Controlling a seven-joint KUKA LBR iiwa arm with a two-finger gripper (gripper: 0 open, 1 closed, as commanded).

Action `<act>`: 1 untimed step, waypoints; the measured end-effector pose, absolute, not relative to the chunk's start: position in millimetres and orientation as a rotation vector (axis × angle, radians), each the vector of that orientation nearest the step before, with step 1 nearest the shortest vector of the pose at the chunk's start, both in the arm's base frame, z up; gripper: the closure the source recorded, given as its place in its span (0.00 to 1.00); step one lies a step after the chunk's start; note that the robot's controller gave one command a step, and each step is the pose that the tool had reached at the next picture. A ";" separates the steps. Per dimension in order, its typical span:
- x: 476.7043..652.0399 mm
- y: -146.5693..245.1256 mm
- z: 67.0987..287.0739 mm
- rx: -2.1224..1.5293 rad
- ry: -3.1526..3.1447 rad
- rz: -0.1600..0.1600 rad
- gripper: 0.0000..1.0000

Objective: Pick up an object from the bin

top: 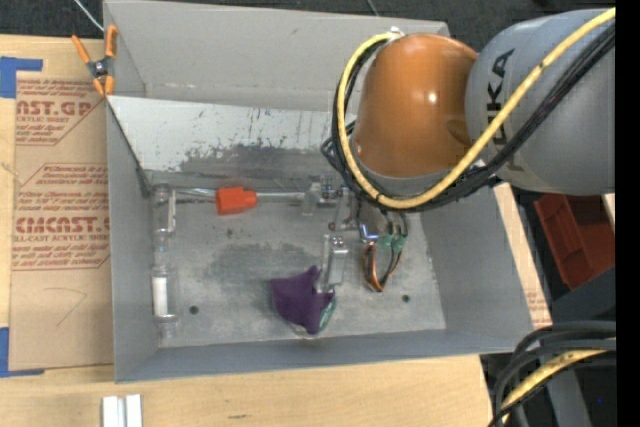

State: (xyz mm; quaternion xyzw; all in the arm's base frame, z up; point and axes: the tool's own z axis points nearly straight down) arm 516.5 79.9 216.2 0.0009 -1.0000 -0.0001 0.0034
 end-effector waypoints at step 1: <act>517.9 79.2 220.8 -0.001 -3.143 -0.002 0.00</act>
Offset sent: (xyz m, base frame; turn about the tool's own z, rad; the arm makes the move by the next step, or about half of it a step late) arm -0.0128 -0.0379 -0.0616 -0.0505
